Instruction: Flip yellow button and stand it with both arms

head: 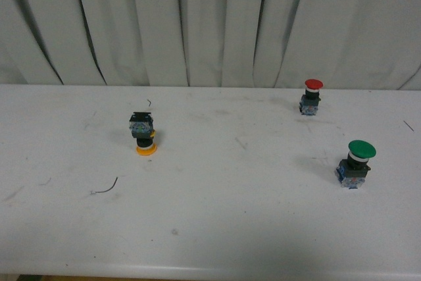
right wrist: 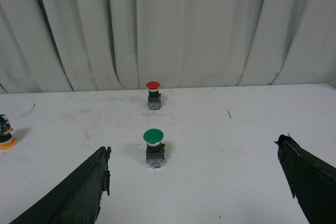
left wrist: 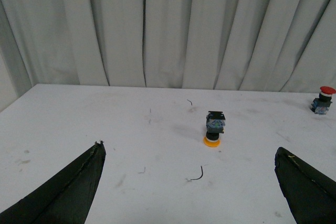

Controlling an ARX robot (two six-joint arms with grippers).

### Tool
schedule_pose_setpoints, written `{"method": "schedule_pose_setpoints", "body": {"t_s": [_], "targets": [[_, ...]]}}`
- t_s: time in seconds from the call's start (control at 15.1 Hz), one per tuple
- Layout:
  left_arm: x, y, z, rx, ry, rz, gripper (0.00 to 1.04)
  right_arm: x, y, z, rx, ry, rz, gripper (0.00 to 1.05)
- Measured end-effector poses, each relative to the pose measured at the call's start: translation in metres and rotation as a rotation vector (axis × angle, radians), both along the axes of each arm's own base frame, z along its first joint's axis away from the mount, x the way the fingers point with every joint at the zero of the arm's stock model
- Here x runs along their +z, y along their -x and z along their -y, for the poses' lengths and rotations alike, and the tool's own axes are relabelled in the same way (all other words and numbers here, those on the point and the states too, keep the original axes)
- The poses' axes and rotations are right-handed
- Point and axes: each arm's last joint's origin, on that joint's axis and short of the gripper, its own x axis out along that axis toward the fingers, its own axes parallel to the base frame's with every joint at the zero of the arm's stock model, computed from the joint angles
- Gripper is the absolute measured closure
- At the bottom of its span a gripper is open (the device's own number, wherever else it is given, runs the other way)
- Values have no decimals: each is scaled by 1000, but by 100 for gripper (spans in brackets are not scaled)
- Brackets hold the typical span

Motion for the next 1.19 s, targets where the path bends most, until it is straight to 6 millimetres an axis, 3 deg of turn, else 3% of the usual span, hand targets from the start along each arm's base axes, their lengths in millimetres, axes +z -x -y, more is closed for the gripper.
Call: {"method": "schedule_pose_setpoints", "body": {"t_s": [1.19], "targets": [[0, 0, 0, 0, 0, 0, 7, 0, 0, 0, 0, 0, 0, 6]]}}
